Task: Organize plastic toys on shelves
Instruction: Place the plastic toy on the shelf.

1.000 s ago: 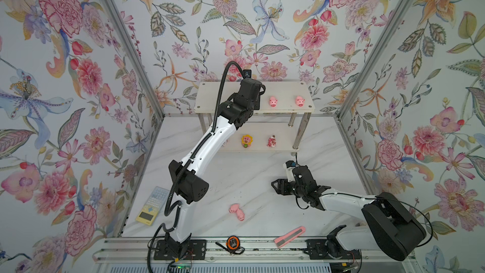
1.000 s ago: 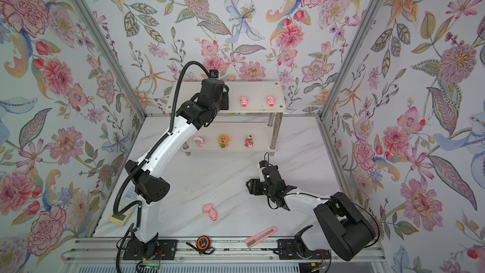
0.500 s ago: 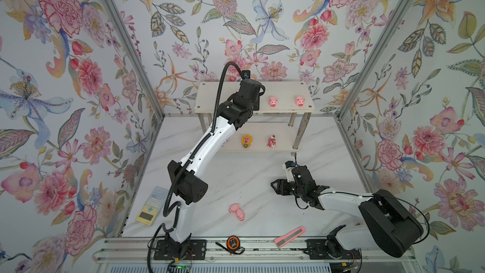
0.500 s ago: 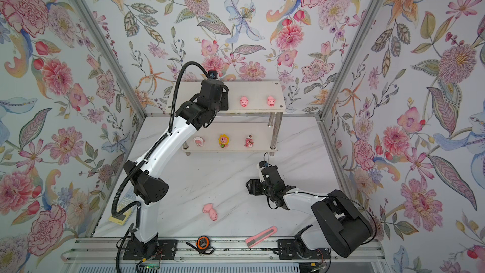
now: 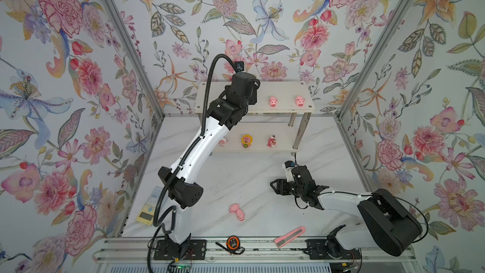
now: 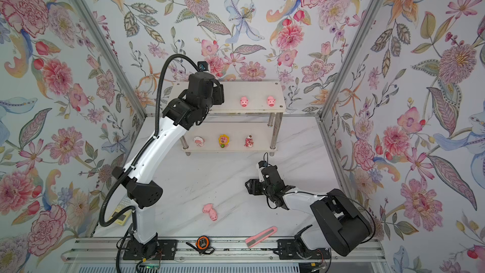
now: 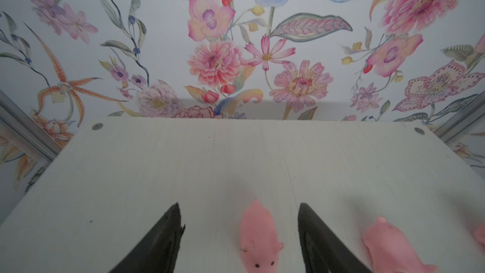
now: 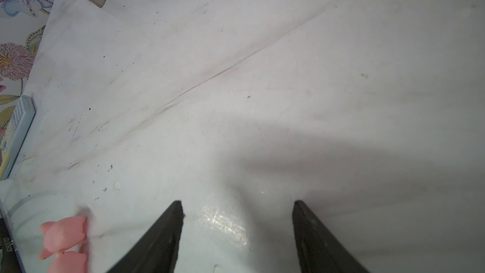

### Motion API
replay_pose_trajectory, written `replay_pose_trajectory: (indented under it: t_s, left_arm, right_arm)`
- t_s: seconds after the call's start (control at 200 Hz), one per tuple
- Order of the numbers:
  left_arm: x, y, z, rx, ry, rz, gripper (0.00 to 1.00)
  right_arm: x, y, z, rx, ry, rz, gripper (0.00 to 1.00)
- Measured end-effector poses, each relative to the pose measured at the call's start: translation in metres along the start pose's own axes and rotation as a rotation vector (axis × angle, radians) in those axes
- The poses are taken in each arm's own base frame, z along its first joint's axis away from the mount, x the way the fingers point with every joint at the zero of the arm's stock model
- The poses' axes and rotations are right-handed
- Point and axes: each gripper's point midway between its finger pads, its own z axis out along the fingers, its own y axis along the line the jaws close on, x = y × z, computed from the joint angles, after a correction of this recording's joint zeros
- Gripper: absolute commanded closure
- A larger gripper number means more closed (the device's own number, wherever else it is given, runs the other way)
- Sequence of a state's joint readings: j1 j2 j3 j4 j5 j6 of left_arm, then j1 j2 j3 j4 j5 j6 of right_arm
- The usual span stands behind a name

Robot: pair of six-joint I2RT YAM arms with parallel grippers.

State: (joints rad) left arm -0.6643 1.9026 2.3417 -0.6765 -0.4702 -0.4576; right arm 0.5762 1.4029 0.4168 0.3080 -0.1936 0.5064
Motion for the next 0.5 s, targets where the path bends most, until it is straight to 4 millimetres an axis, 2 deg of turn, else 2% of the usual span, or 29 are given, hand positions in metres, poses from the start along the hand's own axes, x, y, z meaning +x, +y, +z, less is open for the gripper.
replay_pose_trajectory:
  t_s: [0.08, 0.14, 0.2, 0.255, 0.305, 0.355, 0.425, 0.5]
  left_arm:
    - [-0.011, 0.016, -0.048, 0.004, -0.049, -0.006, 0.37]
    - [-0.012, 0.028, -0.086, 0.026, -0.087, -0.02, 0.42]
    - [-0.004, 0.044, -0.121, 0.05, -0.117, -0.046, 0.45]
    - [0.011, 0.059, -0.141, 0.061, -0.126, -0.077, 0.45]
    - [0.034, 0.076, -0.149, 0.048, -0.113, -0.092, 0.45]
    - [0.061, 0.084, -0.148, 0.037, -0.085, -0.1, 0.46]
    - [0.117, 0.09, -0.138, 0.027, -0.002, -0.085, 0.46]
    - [0.191, 0.095, -0.123, 0.012, 0.133, -0.046, 0.46]
  right_arm:
    - [0.001, 0.001, 0.0, 0.005, 0.0, -0.009, 0.32]
    - [0.003, 0.005, -0.001, 0.012, -0.004, -0.034, 0.32]
    - [0.005, 0.013, -0.003, 0.014, -0.012, -0.075, 0.36]
    - [0.007, 0.027, -0.005, -0.006, -0.019, -0.136, 0.4]
    - [0.01, 0.04, -0.008, -0.028, -0.027, -0.188, 0.42]
    - [0.013, 0.056, -0.012, -0.058, -0.035, -0.256, 0.42]
    - [0.02, 0.076, -0.016, -0.097, -0.042, -0.345, 0.46]
    - [0.029, 0.095, -0.018, -0.145, -0.044, -0.425, 0.56]
